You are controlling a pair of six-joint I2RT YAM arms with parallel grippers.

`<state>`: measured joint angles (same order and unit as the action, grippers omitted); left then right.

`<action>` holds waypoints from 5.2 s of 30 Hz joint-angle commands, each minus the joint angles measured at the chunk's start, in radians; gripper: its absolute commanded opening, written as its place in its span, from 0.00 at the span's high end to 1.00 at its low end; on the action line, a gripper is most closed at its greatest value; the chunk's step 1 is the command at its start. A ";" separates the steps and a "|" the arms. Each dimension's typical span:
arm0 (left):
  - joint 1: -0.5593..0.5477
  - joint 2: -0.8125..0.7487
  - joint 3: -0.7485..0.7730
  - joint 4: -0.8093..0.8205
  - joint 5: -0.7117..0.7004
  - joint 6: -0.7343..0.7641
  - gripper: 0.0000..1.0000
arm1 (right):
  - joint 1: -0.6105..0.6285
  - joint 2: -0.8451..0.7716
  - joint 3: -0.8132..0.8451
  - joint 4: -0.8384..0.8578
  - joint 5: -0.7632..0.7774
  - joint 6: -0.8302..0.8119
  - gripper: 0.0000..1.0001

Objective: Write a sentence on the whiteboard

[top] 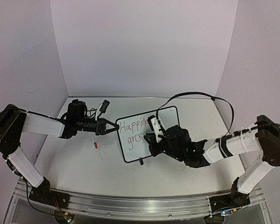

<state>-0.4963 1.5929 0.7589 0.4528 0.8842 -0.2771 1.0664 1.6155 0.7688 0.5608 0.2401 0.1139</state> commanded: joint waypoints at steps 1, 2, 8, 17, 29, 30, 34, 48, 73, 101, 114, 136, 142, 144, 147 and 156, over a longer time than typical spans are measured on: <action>-0.007 -0.005 0.016 -0.029 0.016 0.029 1.00 | -0.007 0.028 0.046 0.024 -0.005 0.001 1.00; -0.007 -0.005 0.016 -0.029 0.015 0.029 1.00 | -0.007 0.029 0.046 0.024 -0.010 0.001 1.00; -0.007 -0.003 0.016 -0.029 0.014 0.030 1.00 | -0.007 0.036 0.052 0.019 -0.024 0.000 1.00; -0.007 -0.001 0.008 -0.029 0.005 0.033 1.00 | -0.043 -0.219 -0.145 0.100 -0.096 -0.067 1.00; -0.007 0.001 0.017 -0.031 0.001 0.032 1.00 | -0.041 -0.089 -0.041 0.047 -0.126 -0.105 1.00; -0.007 0.004 0.018 -0.031 0.002 0.032 1.00 | -0.040 -0.086 -0.039 0.044 -0.124 -0.105 1.00; -0.007 0.009 0.021 -0.031 0.002 0.033 1.00 | -0.038 -0.084 -0.043 0.041 -0.117 -0.105 1.00; -0.007 0.005 0.015 -0.031 0.001 0.035 1.00 | -0.030 -0.061 -0.022 0.021 -0.119 -0.106 1.00; -0.007 0.003 0.019 -0.032 0.007 0.033 1.00 | -0.030 -0.021 0.007 0.002 -0.033 -0.067 1.00; -0.007 0.007 0.021 -0.033 0.010 0.032 1.00 | -0.010 -0.054 -0.059 -0.035 0.003 0.001 1.00; -0.007 0.000 0.016 -0.032 0.008 0.034 1.00 | -0.021 -0.031 -0.009 0.002 0.064 0.001 1.00; -0.007 -0.003 0.018 -0.033 0.006 0.033 1.00 | -0.025 -0.046 -0.041 -0.034 0.046 0.022 1.00; -0.007 -0.004 0.018 -0.034 0.006 0.032 1.00 | -0.018 -0.054 -0.060 -0.042 0.048 0.037 1.00; -0.007 -0.003 0.018 -0.034 0.007 0.032 1.00 | -0.018 -0.059 -0.065 -0.045 0.050 0.040 1.00; -0.007 -0.002 0.018 -0.034 0.006 0.032 1.00 | -0.015 -0.062 -0.070 -0.050 0.050 0.047 1.00; -0.007 0.003 0.019 -0.034 0.009 0.033 1.00 | -0.008 -0.066 -0.086 -0.054 0.049 0.064 1.00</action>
<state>-0.4964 1.5929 0.7589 0.4522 0.8803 -0.2756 1.0603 1.5713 0.6927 0.5331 0.2607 0.1605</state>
